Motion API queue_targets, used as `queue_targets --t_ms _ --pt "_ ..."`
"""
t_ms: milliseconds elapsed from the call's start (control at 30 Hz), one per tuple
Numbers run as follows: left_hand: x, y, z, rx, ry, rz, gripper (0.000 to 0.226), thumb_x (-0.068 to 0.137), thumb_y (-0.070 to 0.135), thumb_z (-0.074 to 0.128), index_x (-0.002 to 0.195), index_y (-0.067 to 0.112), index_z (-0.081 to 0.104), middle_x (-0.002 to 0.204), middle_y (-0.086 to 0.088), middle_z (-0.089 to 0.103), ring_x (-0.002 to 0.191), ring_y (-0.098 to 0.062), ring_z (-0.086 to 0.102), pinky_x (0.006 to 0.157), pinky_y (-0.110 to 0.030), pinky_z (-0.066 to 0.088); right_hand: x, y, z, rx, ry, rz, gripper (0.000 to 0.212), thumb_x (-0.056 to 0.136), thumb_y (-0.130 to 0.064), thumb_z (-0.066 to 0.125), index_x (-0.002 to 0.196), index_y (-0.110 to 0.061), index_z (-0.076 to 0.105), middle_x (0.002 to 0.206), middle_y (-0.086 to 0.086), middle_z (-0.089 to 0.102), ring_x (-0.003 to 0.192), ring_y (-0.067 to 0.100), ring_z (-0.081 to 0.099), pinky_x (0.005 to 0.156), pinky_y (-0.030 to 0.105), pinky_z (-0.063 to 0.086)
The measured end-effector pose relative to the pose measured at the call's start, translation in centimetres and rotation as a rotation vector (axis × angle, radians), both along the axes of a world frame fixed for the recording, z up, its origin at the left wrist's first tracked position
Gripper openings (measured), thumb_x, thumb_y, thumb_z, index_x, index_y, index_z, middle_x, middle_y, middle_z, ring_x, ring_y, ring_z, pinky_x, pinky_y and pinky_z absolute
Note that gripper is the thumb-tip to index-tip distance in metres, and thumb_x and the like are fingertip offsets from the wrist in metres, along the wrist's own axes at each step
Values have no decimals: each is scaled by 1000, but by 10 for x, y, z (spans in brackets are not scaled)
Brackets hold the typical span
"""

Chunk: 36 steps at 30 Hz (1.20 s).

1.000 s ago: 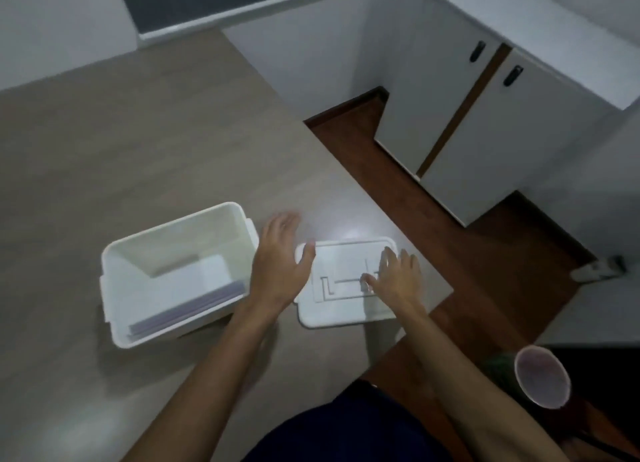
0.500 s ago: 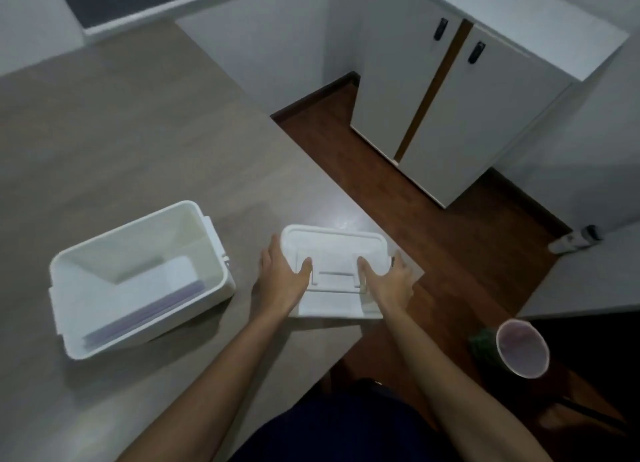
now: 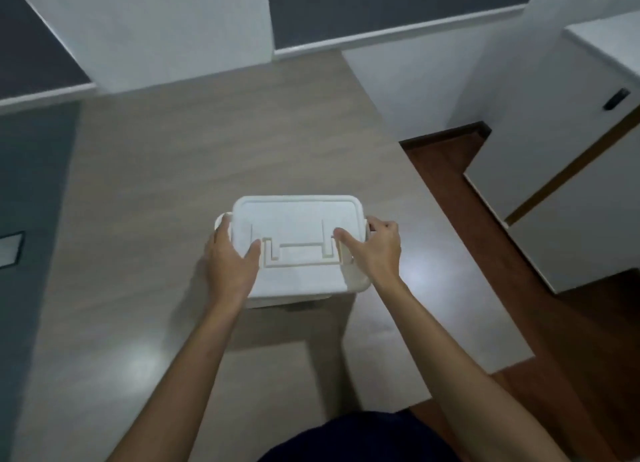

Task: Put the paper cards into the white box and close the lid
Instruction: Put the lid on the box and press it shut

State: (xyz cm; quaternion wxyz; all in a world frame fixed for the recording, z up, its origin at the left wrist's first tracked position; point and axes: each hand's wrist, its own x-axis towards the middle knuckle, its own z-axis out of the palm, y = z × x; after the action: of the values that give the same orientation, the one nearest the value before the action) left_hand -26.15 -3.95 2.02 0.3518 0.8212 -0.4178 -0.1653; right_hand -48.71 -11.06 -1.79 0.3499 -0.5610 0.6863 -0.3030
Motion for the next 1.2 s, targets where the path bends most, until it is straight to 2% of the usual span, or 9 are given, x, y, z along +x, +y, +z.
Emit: queue_targets --t_ms 167,267,433,533,700,833,967,1133,1200 --pt "50 14 -29 107 21 5 63 82 32 68 137 11 47 139 -12 55 127 -34 50 107 -43 40 45 1 -8 -40 72 90 63 69 -59 75 115 -18 61 106 -1 42 109 25 48 88 32 43" --pt "67 14 -38 181 193 102 78 78 41 72 143 12 40 144 -12 49 129 -31 49 107 -41 40 54 -4 -14 14 86 91 76 65 -69 72 124 -22 57 112 0 48 108 20 46 89 36 45" --pt "79 15 -45 269 587 144 45 73 55 72 98 17 68 103 -9 72 93 -26 68 89 -44 56 54 -19 -14 401 -106 18 79 54 -77 72 100 -13 67 98 2 71 90 21 67 80 38 56" --pt "79 16 -49 214 626 183 43 70 52 75 92 15 72 96 -8 75 91 -26 70 88 -43 57 59 -20 -13 396 -130 -12 73 55 -74 74 91 -11 66 93 3 70 82 18 66 67 32 53" --pt "78 19 -57 93 373 272 51 60 60 76 90 20 70 101 -7 68 92 -27 65 87 -44 55 72 -11 -11 51 -4 -72 76 59 -68 77 106 -15 49 105 -1 53 91 19 58 75 34 51" --pt "56 32 -51 -40 270 296 31 81 32 70 106 13 68 113 -15 57 99 -31 59 88 -34 46 72 7 -19 -72 -57 13 70 73 -57 74 124 -16 50 119 0 55 104 18 57 88 37 52" --pt "42 53 -58 -124 163 292 41 91 26 59 131 16 58 117 -11 70 103 -27 65 88 -36 52 67 30 -22 -143 -121 18 60 79 -47 74 126 -19 50 119 -3 57 107 16 56 85 27 51" --pt "43 68 -66 -103 18 309 43 92 28 57 133 14 56 118 -14 71 104 -32 67 85 -39 53 72 39 -23 -168 -125 35 57 82 -43 72 128 -18 51 118 -9 55 107 11 54 72 1 44" --pt "49 62 -67 -86 -10 319 42 93 29 56 132 14 57 116 -15 71 102 -34 67 84 -39 52 78 32 -24 -169 -125 26 55 83 -43 71 128 -17 52 118 -9 55 107 10 54 74 1 43"
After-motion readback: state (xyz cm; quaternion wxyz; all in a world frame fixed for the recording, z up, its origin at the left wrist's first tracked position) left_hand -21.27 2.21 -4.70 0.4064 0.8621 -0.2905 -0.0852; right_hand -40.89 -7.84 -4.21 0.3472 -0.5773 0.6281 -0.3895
